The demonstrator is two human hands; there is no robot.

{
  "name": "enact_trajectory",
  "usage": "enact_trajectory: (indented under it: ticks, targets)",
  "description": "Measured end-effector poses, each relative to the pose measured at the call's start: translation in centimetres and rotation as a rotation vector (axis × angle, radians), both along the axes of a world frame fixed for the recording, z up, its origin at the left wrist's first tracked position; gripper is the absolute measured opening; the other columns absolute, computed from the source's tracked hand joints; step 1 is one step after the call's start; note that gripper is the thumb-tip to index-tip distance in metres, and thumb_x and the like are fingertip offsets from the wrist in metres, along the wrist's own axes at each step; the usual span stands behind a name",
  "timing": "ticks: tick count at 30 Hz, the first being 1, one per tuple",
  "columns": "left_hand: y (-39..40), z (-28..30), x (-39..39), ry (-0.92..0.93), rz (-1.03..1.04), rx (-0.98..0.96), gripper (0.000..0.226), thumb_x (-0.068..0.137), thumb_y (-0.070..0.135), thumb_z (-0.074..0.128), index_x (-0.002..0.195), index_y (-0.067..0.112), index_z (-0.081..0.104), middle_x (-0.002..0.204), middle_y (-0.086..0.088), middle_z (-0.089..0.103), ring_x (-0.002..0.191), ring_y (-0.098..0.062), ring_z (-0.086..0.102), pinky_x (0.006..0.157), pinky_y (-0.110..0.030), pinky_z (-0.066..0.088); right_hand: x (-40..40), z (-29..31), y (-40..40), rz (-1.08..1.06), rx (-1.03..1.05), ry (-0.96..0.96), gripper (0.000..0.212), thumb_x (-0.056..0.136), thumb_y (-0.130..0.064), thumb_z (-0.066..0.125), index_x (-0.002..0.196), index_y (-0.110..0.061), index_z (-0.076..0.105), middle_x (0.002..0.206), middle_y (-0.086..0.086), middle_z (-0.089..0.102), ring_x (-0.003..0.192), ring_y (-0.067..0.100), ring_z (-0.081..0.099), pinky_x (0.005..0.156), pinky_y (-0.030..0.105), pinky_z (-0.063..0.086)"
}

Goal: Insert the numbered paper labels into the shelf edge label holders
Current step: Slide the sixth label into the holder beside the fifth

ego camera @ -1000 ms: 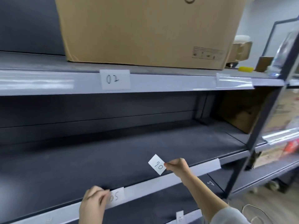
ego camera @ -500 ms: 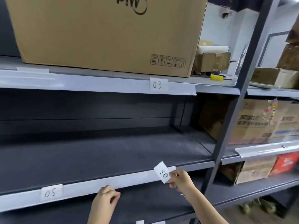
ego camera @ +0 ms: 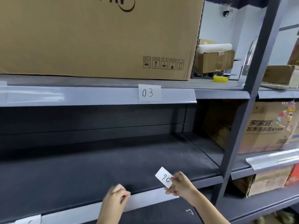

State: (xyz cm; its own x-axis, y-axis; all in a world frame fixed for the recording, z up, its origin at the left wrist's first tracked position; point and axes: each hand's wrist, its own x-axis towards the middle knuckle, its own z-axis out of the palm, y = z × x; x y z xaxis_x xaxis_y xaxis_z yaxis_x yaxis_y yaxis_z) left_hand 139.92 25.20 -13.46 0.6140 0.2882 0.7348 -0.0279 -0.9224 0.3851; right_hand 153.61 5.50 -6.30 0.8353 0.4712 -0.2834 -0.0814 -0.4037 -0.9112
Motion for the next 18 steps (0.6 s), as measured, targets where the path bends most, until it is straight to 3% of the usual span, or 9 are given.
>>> enact_trajectory:
  ticks: [8,13,18]
  targets:
    - [0.8,-0.4,2.6,0.018,-0.029,-0.039,0.017,0.052,0.013,0.070,0.055,0.021,0.056,0.075,0.011,0.046,0.062,-0.003,0.041,0.055,-0.015,0.038,3.0,0.6,-0.2,0.050,-0.052,-0.123,0.017,0.084,0.006,0.047,0.079,-0.010,0.048,0.066,0.004,0.062,0.046,0.007,0.051,0.042,0.012,0.034]
    - [0.5,-0.3,3.1,0.034,-0.007,-0.056,0.025,0.054,0.014,0.070,0.068,0.024,0.050,0.077,0.013,0.046,0.063,-0.002,0.041,0.055,-0.014,0.037,4.6,1.0,-0.5,0.103,-0.041,-0.133,0.019,0.083,0.001,0.052,0.079,-0.016,0.057,0.067,0.000,0.062,0.051,0.007,0.047,0.046,0.013,0.034]
    - [0.1,0.0,3.9,0.030,0.039,-0.042,0.036,0.052,0.001,0.083,0.059,0.023,0.055,0.075,0.012,0.045,0.062,-0.004,0.040,0.056,-0.016,0.037,6.0,0.9,-0.9,0.153,-0.057,-0.189,0.019,0.084,-0.009,0.055,0.069,-0.017,0.065,0.065,0.002,0.049,0.055,0.008,0.039,0.051,0.017,0.030]
